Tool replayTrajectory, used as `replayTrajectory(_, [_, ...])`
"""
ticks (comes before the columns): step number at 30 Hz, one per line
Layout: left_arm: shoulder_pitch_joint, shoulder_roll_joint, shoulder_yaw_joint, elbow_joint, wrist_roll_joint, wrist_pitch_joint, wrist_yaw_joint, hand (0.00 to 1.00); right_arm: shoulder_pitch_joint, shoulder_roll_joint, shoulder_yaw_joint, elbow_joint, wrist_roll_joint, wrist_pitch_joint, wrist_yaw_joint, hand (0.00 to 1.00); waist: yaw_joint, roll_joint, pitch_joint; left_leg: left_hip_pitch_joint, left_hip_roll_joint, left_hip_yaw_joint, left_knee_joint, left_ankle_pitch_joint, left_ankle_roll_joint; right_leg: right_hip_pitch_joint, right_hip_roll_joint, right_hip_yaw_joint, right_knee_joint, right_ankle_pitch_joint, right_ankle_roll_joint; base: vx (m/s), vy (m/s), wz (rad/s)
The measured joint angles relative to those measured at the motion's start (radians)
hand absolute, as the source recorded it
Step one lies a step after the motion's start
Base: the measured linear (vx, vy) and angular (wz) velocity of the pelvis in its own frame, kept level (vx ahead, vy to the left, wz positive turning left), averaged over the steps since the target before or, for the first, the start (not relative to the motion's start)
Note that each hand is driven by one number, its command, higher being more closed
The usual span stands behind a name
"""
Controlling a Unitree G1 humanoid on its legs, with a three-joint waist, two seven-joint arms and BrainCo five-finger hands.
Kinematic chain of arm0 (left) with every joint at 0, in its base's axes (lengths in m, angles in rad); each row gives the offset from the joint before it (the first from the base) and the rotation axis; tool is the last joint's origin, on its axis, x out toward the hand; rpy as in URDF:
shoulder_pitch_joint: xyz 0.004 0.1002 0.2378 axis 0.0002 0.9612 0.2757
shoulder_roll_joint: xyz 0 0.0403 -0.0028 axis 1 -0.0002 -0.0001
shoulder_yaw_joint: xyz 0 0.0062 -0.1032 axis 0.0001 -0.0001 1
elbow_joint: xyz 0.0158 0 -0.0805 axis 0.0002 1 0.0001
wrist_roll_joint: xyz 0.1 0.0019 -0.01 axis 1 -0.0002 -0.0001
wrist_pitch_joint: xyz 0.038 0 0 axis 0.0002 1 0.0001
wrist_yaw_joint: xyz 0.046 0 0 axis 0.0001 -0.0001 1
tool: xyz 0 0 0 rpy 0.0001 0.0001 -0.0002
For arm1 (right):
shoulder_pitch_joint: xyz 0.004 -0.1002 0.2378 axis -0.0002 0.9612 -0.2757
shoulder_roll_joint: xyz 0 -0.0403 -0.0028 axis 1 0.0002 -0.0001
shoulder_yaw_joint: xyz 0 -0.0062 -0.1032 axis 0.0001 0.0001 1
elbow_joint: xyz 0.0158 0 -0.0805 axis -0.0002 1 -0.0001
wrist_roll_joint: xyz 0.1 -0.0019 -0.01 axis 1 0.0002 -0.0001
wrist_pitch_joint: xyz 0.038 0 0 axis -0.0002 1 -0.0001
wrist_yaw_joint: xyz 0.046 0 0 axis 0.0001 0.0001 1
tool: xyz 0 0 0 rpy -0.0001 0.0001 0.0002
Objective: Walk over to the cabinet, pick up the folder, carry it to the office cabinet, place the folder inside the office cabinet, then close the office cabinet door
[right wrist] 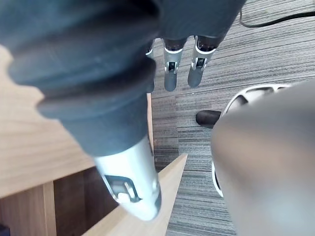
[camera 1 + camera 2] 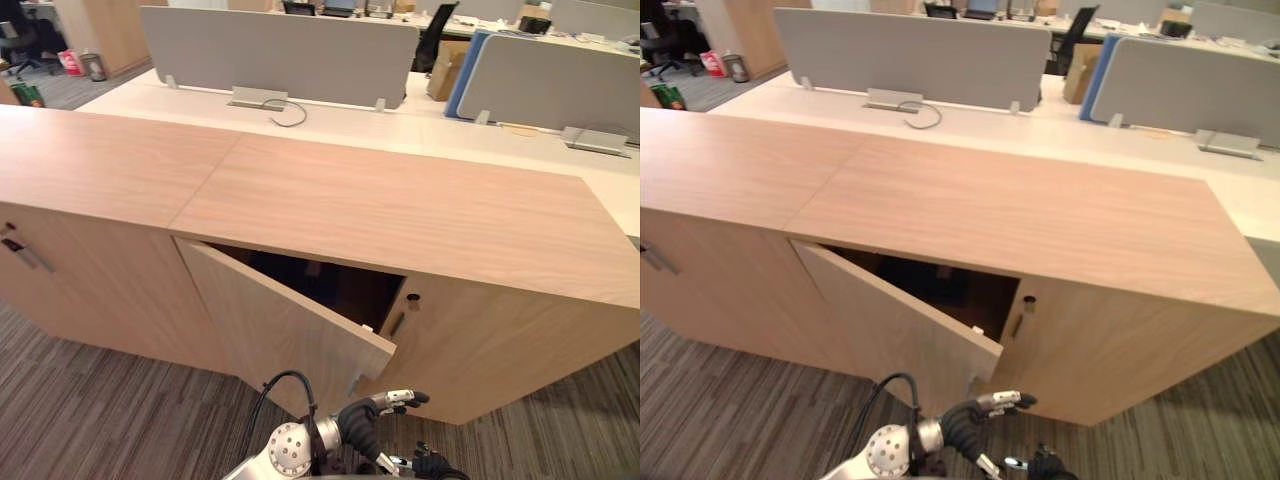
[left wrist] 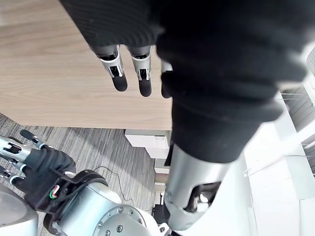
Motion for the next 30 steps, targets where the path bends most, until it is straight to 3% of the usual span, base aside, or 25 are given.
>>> replayTrajectory(4, [0.028, -0.014, 0.109, 0.039, -0.001, 0.005, 0.011, 0.0, 0.016, -0.01, -0.034, -0.002, 0.035, 0.002, 0.0, 0.0, -0.014, 0.011, -0.006, 0.014, 0.002, 0.039, 0.036, -0.032, -0.008, -0.003, 0.004, 0.048, -0.009, 0.008, 0.0, 0.05, 0.005, -0.32])
replayTrajectory(17, [0.094, -0.044, 0.38, 0.223, 0.085, 0.023, 0.123, 0.0, 0.036, -0.028, -0.011, -0.013, 0.079, -0.001, -0.001, 0.0, -0.008, 0.04, -0.017, 0.013, 0.015, 0.032, 0.14, -0.126, 0.0, 0.024, -0.007, 0.067, -0.026, 0.009, -0.001, 0.02, 0.002, -0.07])
replayTrajectory(23, [0.097, -0.092, 0.521, 0.503, 0.065, 0.007, 0.194, 0.0, 0.045, -0.032, 0.028, -0.022, 0.1, -0.014, -0.011, 0.0, -0.002, 0.043, -0.014, -0.005, 0.033, 0.019, 0.214, -0.171, 0.007, 0.036, -0.014, 0.065, -0.026, 0.008, 0.0, 0.0, 0.0, 0.0])
replayTrajectory(29, [0.094, -0.137, 0.799, 0.81, -0.05, 0.002, 0.283, 0.0, 0.058, -0.038, 0.105, -0.052, 0.111, -0.024, -0.027, 0.0, 0.011, 0.039, 0.014, -0.005, 0.062, 0.004, 0.274, -0.195, 0.019, 0.057, -0.001, 0.07, -0.027, 0.006, 0.001, 0.0, -0.004, -0.01])
replayTrajectory(30, [0.093, -0.138, 0.857, 0.87, -0.069, 0.003, 0.298, 0.0, 0.057, -0.038, 0.11, -0.052, 0.111, -0.025, -0.028, 0.0, 0.014, 0.036, 0.02, -0.005, 0.073, -0.002, 0.298, -0.206, 0.038, 0.066, 0.002, 0.073, -0.027, 0.003, 0.003, 0.01, -0.02, -0.06])
